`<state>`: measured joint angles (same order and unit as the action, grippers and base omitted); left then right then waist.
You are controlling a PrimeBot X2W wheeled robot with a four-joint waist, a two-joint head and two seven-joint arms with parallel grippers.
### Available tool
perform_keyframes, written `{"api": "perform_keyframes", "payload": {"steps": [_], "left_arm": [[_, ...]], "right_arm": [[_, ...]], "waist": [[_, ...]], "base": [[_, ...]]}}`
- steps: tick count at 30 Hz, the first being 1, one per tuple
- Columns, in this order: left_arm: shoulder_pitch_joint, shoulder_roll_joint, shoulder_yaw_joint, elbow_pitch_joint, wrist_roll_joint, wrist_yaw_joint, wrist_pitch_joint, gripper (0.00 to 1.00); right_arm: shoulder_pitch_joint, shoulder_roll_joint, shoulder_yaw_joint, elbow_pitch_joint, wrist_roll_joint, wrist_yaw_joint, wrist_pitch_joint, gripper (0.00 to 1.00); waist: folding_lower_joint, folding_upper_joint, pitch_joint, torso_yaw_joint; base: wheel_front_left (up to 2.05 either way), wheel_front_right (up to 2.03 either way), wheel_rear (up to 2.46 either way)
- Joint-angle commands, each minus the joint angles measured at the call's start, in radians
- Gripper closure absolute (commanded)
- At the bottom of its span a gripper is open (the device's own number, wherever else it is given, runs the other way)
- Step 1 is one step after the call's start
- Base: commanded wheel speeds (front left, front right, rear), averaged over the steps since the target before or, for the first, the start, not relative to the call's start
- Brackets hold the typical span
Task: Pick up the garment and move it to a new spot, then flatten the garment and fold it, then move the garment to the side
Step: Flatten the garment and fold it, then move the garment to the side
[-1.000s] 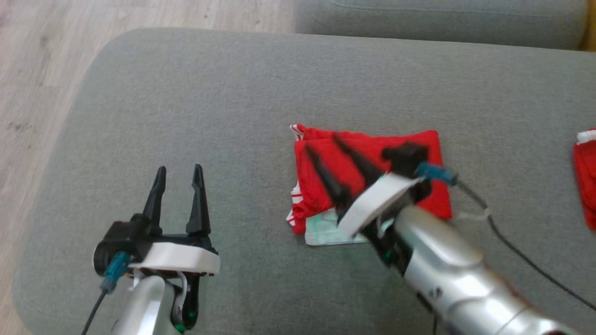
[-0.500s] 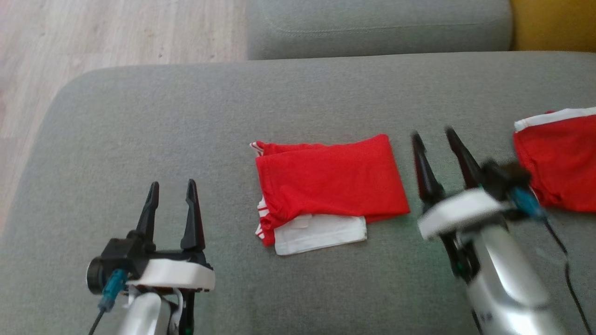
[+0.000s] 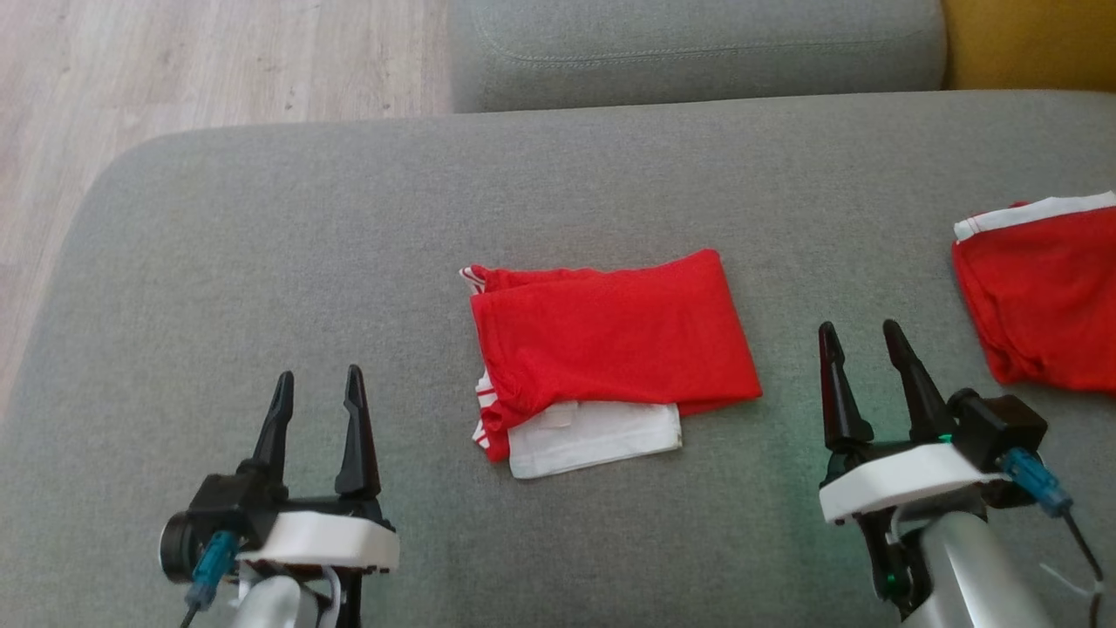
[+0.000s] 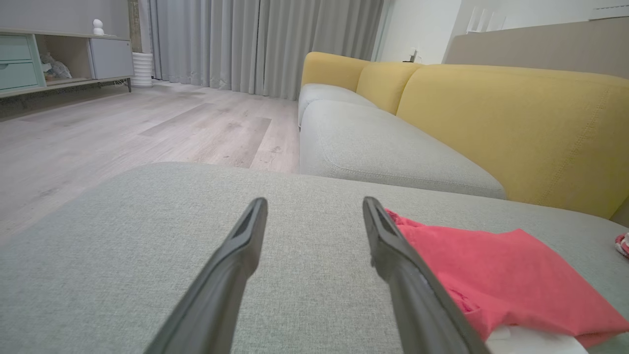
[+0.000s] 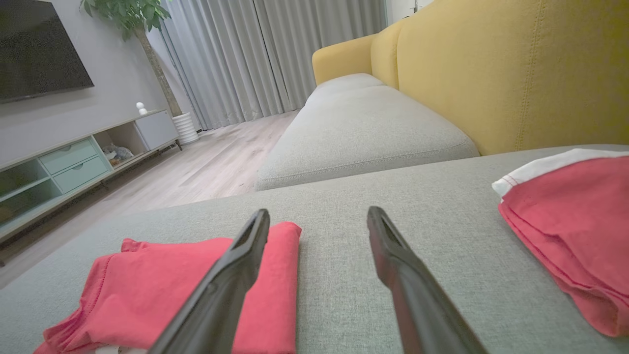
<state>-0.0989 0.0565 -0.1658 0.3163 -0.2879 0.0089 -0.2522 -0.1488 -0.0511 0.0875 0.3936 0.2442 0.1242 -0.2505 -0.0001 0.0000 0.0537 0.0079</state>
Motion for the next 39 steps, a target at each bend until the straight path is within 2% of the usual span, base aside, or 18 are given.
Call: {"api": "perform_keyframes", "payload": {"steps": [1,7,11,18,27,28,29,30,34,39], "left_arm": [[-0.041,0.000,0.032,-0.032,0.011,-0.001,-0.010,0.00],[-0.069,-0.003,0.020,-0.043,0.015,-0.012,-0.010,0.00],[-0.087,-0.004,0.012,-0.039,0.015,-0.017,-0.010,0.00],[-0.123,-0.005,0.002,-0.023,0.015,-0.029,-0.010,0.00],[-0.135,-0.006,-0.005,-0.020,-0.003,-0.022,-0.010,0.00],[-0.135,-0.006,-0.006,-0.020,-0.005,-0.021,-0.010,0.00],[-0.135,-0.006,-0.006,-0.020,-0.005,-0.020,-0.010,0.00],[-0.134,-0.006,-0.004,-0.020,-0.005,-0.017,-0.010,0.00],[-0.130,-0.006,0.000,-0.013,0.003,-0.020,-0.010,0.00],[-0.125,-0.006,0.003,-0.018,0.006,-0.021,-0.010,0.00]], "right_arm": [[-0.029,0.001,0.023,-0.039,-0.007,0.007,-0.004,0.00],[-0.044,0.001,0.012,-0.061,-0.001,0.007,0.026,0.00],[-0.099,0.001,0.018,-0.027,-0.014,0.007,0.080,0.00],[-0.215,0.001,0.028,0.166,0.008,0.007,0.191,0.00],[-0.275,0.001,0.073,0.373,0.024,0.007,0.270,0.00],[-0.280,0.001,0.081,0.389,0.028,0.007,0.272,0.03],[-0.285,0.001,0.086,0.400,0.031,0.007,0.269,0.66],[-0.296,0.001,0.097,0.417,0.031,0.007,0.253,1.00],[-0.318,0.001,0.106,0.432,-0.005,0.007,0.201,1.00],[-0.337,0.001,0.116,0.402,-0.104,0.007,0.152,1.00]], "waist": [[0.0001,0.0000,0.004,0.004],[0.0001,0.0000,0.058,0.036],[0.0001,0.0000,0.106,0.063],[0.0001,0.0000,0.148,0.117],[0.0001,0.0000,0.150,0.151],[0.0001,0.0000,0.151,0.153],[0.0001,0.0000,0.150,0.153],[0.0001,0.0000,0.147,0.148],[0.0001,0.0000,0.131,0.121],[0.0001,0.0000,0.101,0.064]], "base": [[0.00,0.00,0.00],[0.00,0.00,0.00],[0.00,0.00,0.00],[0.00,0.00,0.00],[0.00,0.00,0.00],[0.00,0.00,0.00],[0.00,0.00,0.00],[0.00,0.00,0.00],[0.00,0.00,0.00],[0.00,0.00,0.00]]}}
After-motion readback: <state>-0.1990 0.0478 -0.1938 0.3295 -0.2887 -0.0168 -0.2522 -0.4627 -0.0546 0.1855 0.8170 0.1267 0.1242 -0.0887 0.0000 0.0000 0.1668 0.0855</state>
